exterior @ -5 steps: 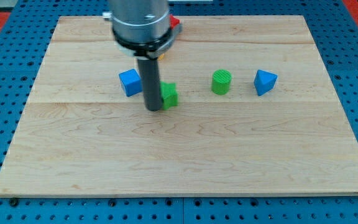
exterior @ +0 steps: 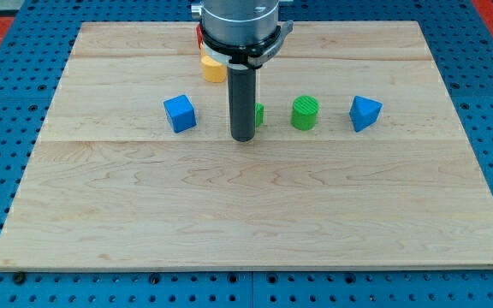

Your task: Make a horizontal line with red blocks

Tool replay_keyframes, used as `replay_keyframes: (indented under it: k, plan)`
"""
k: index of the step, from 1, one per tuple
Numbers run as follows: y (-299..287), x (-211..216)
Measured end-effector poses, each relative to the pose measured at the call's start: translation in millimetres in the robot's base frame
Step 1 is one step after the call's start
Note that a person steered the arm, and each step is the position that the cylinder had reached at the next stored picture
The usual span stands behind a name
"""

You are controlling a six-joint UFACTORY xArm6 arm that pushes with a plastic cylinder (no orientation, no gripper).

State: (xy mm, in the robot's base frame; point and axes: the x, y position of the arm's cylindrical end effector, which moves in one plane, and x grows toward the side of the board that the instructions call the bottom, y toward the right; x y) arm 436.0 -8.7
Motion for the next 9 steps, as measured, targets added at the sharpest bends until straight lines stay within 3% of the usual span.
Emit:
replay_keyframes:
  k: [1,2,3,5,6,7,8,9]
  plan:
    - [4,6]
    - [-29,47]
    - [-108,78]
    - [-293,76]
    - [-296,72]
    - [-295,31]
    - [-295,-45]
    - [-296,-64]
